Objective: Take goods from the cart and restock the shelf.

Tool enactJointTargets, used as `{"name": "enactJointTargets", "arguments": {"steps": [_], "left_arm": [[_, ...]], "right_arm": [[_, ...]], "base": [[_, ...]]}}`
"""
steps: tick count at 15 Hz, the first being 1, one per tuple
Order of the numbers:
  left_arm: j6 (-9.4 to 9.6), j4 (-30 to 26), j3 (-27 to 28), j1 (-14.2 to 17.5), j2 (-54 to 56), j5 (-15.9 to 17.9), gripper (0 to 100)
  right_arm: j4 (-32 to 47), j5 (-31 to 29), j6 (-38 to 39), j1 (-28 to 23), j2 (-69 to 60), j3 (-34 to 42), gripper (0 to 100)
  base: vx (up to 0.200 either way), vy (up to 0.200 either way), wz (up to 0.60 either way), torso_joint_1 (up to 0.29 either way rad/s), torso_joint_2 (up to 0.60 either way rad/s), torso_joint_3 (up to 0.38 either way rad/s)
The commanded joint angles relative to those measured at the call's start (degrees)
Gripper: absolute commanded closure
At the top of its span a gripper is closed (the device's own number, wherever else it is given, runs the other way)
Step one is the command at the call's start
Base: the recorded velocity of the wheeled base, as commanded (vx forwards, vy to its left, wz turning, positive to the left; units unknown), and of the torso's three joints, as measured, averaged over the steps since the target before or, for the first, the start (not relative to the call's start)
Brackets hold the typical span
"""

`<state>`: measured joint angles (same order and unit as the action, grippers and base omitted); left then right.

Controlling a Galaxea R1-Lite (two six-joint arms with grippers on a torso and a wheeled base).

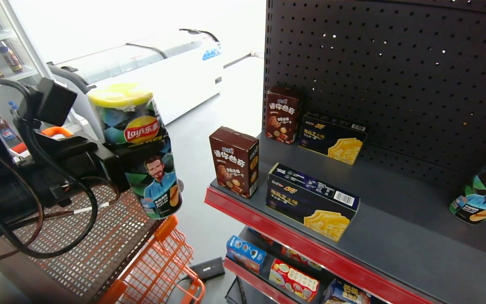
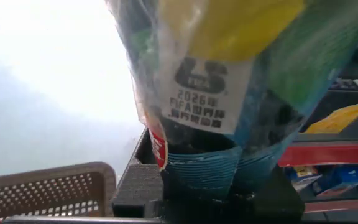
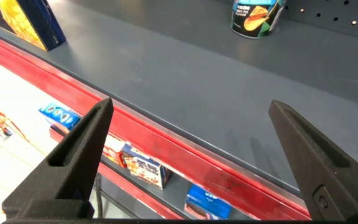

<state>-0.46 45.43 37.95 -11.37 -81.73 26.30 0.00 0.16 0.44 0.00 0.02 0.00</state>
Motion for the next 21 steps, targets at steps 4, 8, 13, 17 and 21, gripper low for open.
{"name": "enactJointTargets", "arguments": {"steps": [4,8,13,17,21], "left_arm": [[-1.03,-0.7,0.8,-2.5,4.9,2.4,100],[-0.94,-0.5,0.4,-5.7,4.6,2.5,100],[-0.86,0.0,-0.2,-11.7,3.2,6.3,100],[-0.94,0.2,-1.0,-14.3,3.2,8.2,100],[-0.94,0.2,-1.7,-18.3,3.2,10.0,100]], "right_arm": [[0.0,0.0,0.0,0.0,0.0,0.0,0],[0.0,0.0,0.0,0.0,0.0,0.0,0],[0.0,0.0,0.0,0.0,0.0,0.0,0],[0.2,0.1,-0.1,0.4,0.7,-0.1,0],[0.0,0.1,0.0,0.0,0.1,0.0,0]], "base": [[0.000,0.000,0.00,0.000,0.00,0.000],[0.000,0.000,0.00,0.000,0.00,0.000],[0.000,0.000,0.00,0.000,0.00,0.000],[0.000,0.000,0.00,0.000,0.00,0.000],[0.000,0.000,0.00,0.000,0.00,0.000]]}}
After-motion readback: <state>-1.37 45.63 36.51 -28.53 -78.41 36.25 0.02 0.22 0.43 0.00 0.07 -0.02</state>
